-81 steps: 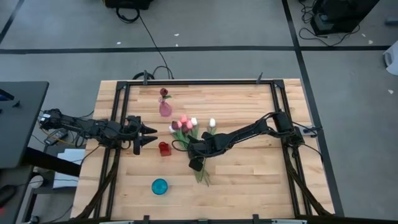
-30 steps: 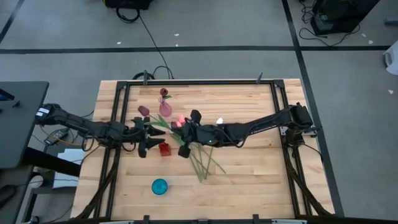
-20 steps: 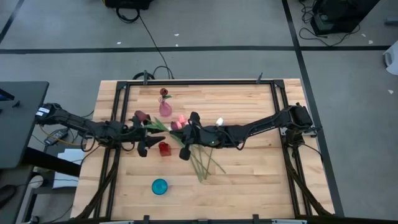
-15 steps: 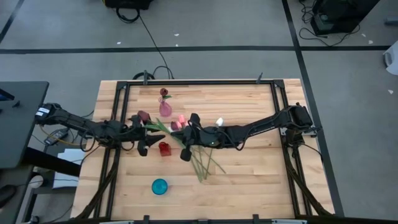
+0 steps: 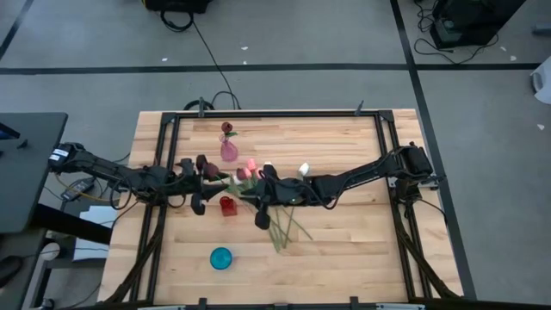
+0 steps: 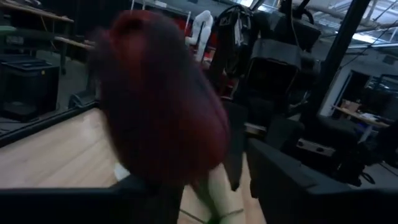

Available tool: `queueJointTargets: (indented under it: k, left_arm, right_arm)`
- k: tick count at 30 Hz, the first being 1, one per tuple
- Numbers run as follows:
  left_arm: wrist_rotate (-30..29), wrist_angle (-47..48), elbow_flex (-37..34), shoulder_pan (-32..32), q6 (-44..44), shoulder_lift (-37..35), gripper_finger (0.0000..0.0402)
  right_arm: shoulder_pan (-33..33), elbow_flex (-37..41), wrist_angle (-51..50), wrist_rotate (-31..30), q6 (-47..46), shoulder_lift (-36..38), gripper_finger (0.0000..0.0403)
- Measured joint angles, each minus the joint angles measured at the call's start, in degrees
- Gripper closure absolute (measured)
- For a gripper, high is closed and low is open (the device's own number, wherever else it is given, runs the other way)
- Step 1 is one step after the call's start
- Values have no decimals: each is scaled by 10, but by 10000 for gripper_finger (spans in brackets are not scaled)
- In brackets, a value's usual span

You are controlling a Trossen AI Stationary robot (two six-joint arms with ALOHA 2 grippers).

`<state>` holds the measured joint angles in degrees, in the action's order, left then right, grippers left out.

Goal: Sort flowers into vase by color
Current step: Put the right red flower into the pink vase

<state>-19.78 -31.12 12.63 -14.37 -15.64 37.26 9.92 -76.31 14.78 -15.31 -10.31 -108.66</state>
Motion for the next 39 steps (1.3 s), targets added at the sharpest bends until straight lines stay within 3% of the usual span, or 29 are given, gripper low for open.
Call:
queueJointTargets:
  k: [11, 22, 29, 39]
  left_arm:
    - [13, 43, 7, 6, -7, 0, 356]
    - [24, 125, 142, 5, 45, 99, 359]
    - [26, 126, 201, 14, 80, 153, 357]
    - [40, 116, 210, 20, 82, 171, 357]
  right_arm:
    - [-22, 0, -31, 25, -28, 0, 187]
    - [-22, 0, -15, 55, -21, 0, 134]
    - [-23, -1, -6, 75, -6, -29, 151]
    - [-22, -2, 19, 45, 34, -28, 256]
